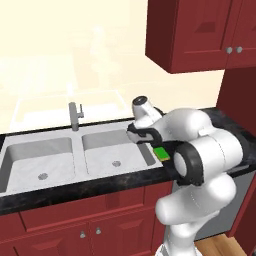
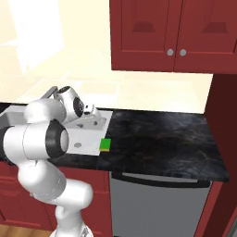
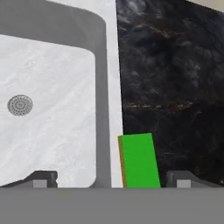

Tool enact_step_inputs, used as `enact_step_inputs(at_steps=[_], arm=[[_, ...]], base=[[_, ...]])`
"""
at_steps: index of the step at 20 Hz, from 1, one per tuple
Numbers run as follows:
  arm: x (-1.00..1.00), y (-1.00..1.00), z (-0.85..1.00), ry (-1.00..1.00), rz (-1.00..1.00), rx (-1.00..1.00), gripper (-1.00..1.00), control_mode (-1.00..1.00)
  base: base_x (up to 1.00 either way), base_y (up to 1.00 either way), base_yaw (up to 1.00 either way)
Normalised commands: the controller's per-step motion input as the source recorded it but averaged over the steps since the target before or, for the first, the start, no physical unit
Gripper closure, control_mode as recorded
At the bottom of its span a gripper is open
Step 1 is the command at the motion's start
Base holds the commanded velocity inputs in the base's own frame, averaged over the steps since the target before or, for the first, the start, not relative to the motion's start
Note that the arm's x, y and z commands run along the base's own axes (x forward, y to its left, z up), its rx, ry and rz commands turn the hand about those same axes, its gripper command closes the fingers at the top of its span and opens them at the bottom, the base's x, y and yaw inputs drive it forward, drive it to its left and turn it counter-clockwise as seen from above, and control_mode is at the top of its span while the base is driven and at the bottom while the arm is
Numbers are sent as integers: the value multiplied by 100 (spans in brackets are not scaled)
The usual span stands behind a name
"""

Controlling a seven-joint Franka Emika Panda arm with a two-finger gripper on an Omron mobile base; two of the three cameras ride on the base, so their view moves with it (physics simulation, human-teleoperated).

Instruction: Restock the sink supplies by placing the sponge and soap dispenser on the counter and next to the sink. Make sure the soap dispenser is upright.

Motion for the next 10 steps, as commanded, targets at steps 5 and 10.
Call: enact_step_inputs(at_steps=[5,10], arm=[[-30,16,55,0,-2,-1,-100,-100],[-39,0,66,0,0,0,-100,-100]], base=[[0,0,0],[0,0,0]])
